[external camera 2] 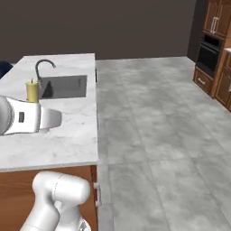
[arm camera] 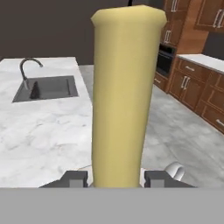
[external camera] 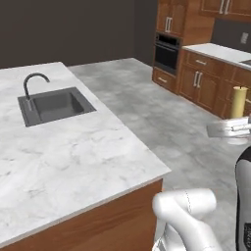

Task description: Get the candle and the wine from the cabinet and move them to the dining counter.

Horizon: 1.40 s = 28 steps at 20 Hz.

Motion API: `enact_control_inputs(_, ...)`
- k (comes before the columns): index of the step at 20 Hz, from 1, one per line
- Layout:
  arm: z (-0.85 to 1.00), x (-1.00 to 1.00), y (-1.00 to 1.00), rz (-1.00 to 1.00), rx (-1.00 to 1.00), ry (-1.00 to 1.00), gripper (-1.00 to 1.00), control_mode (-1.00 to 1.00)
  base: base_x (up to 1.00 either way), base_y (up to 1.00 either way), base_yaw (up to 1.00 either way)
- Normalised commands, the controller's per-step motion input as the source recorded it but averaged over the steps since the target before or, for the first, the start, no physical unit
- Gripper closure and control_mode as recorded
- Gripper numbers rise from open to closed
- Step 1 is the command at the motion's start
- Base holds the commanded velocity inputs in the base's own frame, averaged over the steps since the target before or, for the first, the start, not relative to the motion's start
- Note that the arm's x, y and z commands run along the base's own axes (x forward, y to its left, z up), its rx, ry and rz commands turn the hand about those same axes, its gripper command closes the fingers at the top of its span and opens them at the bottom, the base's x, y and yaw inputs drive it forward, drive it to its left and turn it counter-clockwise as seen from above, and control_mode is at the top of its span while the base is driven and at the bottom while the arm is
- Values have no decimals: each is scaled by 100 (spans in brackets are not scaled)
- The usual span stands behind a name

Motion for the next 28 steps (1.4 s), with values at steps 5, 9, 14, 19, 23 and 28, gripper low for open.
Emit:
enact_control_inputs(5, 0, 0, 0, 0, 0, 0, 100, 100, -7, 100, 31)
enact_control_inputs(9, 0, 0, 0, 0, 0, 0, 100, 100, -58, 100, 59)
enact_control_inputs(14, 0, 0, 0, 0, 0, 0, 100, 100, -52, 100, 61)
enact_control_inputs(19, 0, 0, 0, 0, 0, 0, 100, 100, 13, 100, 30)
enact_control_inputs(23, 0, 0, 0, 0, 0, 0, 100, 100, 37, 81, -60)
enact_control_inputs(28, 0, 0, 0, 0, 0, 0, 100, 100, 42, 67, -77)
